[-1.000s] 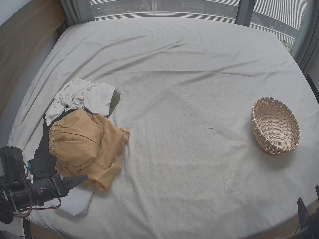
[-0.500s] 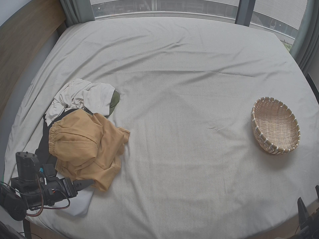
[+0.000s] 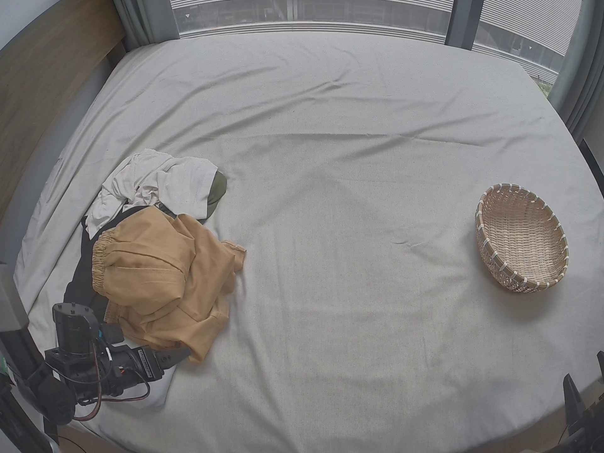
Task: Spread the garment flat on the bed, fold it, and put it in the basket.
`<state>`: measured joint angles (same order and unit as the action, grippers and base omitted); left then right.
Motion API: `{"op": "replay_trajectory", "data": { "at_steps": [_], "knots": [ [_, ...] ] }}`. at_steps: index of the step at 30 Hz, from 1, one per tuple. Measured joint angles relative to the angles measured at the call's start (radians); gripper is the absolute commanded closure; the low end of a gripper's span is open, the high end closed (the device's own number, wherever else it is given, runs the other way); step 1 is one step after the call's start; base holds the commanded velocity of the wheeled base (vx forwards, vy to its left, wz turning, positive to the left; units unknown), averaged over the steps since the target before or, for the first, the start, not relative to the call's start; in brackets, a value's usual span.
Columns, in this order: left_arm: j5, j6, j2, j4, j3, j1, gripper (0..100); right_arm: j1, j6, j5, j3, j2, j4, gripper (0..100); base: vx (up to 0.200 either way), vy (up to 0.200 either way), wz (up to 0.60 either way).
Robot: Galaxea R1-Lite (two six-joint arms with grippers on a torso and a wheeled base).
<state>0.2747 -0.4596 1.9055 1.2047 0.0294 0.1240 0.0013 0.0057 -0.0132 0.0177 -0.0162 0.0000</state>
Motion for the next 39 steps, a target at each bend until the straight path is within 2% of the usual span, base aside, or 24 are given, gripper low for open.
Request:
{"op": "replay_trajectory", "data": {
  "at_steps": [7,15,21,35,36,39],
  "knots": [
    [-0.024,-0.001,0.121,0.114,-0.011,0.014,0,0.0,0.0,0.0,0.0,0.0,0.0,0,0.0,0.0,0.0],
    [-0.053,-0.004,0.263,0.331,-0.012,0.016,0,0.0,0.0,0.0,0.0,0.0,0.0,0,0.0,0.0,0.0],
    [-0.061,-0.012,0.313,0.346,-0.011,0.017,0,0.0,0.0,0.0,0.0,0.0,0.0,0,0.0,0.0,0.0],
    [-0.063,-0.016,0.308,0.345,0.07,0.024,0,0.0,0.0,0.0,0.0,0.0,0.0,0,0.0,0.0,0.0],
    [-0.063,-0.016,0.308,0.345,0.076,0.024,100,0.0,0.0,0.0,0.0,0.0,0.0,0,0.0,0.0,0.0],
    [-0.063,-0.017,0.309,0.345,0.087,0.023,100,0.0,0.0,0.0,0.0,0.0,0.0,0,0.0,0.0,0.0]
  ]
}}
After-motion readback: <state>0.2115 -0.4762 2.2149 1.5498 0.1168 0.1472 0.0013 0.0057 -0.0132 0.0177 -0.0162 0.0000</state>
